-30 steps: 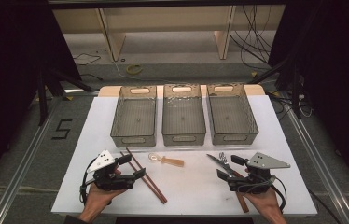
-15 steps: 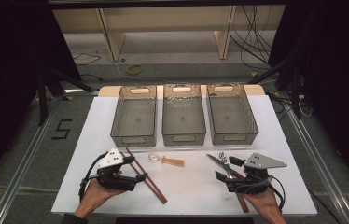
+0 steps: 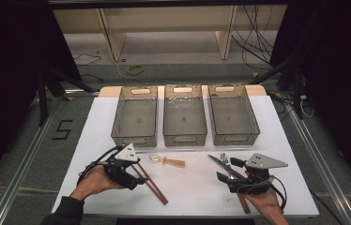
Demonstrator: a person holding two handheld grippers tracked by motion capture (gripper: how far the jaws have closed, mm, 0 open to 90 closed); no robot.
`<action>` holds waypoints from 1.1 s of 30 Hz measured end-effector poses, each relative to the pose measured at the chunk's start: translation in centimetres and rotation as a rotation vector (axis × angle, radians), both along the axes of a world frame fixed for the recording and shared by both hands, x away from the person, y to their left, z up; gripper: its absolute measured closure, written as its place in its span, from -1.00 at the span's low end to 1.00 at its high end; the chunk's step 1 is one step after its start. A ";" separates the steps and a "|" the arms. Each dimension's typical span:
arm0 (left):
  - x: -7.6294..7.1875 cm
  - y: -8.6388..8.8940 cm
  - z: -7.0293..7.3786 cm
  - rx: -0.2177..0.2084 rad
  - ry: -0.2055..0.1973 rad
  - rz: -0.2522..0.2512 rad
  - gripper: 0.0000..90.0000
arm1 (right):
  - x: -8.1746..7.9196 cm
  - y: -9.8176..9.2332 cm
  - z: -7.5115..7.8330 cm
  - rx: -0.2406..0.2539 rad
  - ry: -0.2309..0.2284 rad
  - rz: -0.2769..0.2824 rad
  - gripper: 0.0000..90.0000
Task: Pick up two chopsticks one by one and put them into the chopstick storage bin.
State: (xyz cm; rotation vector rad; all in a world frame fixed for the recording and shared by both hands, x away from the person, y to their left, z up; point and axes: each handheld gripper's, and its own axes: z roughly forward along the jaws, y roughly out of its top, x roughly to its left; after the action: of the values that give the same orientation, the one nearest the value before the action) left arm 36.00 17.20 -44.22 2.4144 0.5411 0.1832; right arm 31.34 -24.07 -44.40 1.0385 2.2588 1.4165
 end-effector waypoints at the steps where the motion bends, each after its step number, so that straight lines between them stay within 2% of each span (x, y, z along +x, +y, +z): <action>1: 0.1 -0.2 -0.1 0.014 0.002 -0.010 -0.49 | 0.0 0.0 0.0 -0.001 0.001 0.001 -0.47; 2: 0.3 -0.2 -0.1 0.042 -0.003 -0.023 -0.49 | 0.0 0.1 -0.1 -0.001 0.002 0.004 -0.47; 10: 0.9 -0.9 -0.4 0.153 0.006 -0.116 -0.45 | 0.1 0.2 -0.2 -0.008 0.010 0.012 -0.46; 17: 1.5 -1.6 -0.8 0.277 -0.014 -0.248 -0.28 | 0.2 0.2 -0.2 -0.008 0.016 0.016 -0.46; 20: 1.7 -1.9 -0.9 0.298 -0.011 -0.286 -0.16 | 0.2 0.2 -0.3 -0.006 0.017 0.019 -0.45; 23: 2.1 -2.0 -1.3 0.328 -0.012 -0.307 -0.10 | 0.2 0.2 -0.3 -0.007 0.017 0.022 -0.45; 27: 2.4 -1.8 -1.6 0.344 -0.012 -0.333 -0.01 | 0.2 0.2 -0.3 -0.007 0.021 0.024 -0.45; 33: 2.7 -1.8 -1.9 0.376 -0.033 -0.370 0.07 | 0.2 0.3 -0.4 -0.012 0.025 0.028 -0.45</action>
State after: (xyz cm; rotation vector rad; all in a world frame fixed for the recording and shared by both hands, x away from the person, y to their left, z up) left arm 38.71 15.38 -46.15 2.8185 0.0362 0.1763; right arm 31.55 -23.79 -44.76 1.0302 2.3057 1.4068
